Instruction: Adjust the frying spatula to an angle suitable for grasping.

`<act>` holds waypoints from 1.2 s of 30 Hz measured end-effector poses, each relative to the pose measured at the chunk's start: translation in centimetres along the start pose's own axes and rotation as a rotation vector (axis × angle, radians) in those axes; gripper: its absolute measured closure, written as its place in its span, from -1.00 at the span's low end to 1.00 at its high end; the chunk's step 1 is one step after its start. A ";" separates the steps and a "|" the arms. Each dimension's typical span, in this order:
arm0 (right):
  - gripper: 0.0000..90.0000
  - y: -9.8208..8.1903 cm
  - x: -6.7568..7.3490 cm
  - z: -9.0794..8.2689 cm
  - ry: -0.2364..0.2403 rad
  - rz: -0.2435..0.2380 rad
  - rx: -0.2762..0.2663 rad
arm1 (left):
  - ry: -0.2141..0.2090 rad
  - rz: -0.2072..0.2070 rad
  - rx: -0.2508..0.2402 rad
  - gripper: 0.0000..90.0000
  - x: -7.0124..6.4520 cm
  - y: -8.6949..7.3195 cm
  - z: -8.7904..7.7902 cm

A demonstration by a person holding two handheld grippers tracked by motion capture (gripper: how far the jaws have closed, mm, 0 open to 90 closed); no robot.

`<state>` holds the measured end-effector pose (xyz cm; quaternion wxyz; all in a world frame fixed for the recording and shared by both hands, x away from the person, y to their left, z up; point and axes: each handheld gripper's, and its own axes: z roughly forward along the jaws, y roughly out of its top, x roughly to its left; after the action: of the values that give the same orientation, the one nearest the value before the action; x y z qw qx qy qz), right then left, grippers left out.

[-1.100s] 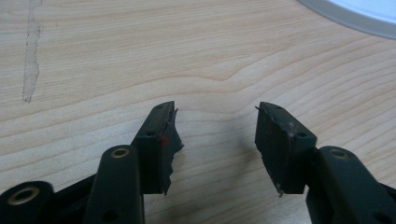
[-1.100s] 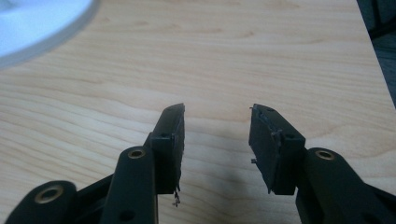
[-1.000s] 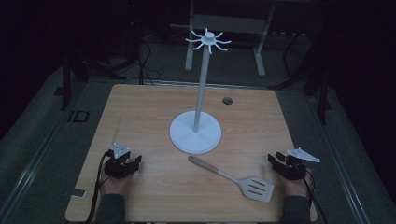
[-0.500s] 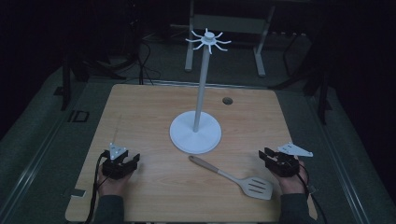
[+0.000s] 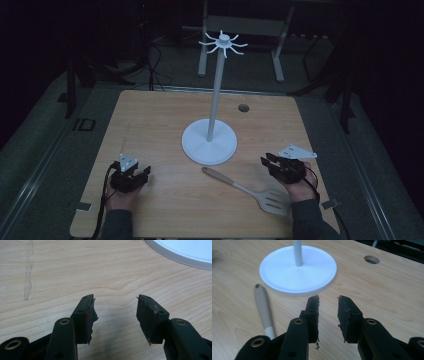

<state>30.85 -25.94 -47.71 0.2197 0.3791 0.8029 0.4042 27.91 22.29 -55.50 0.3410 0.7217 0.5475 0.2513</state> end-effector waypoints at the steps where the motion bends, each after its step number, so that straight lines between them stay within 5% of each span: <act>1: 0.56 0.1 0.1 0.0 0.003 -0.006 0.003 | 0.000 0.001 0.000 0.08 0.0 0.0 0.0; 20: 0.49 1.4 4.0 3.0 0.128 -0.167 0.152 | 0.000 0.014 0.016 0.08 -0.1 0.0 0.1; 36: 0.46 3.2 5.4 4.1 0.159 -0.266 0.277 | -0.013 0.020 0.024 0.07 -0.2 0.0 0.1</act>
<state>31.55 -18.45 -47.72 0.1527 0.2631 0.9087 0.2858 27.95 22.08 -55.62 0.3332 0.7327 0.5411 0.2435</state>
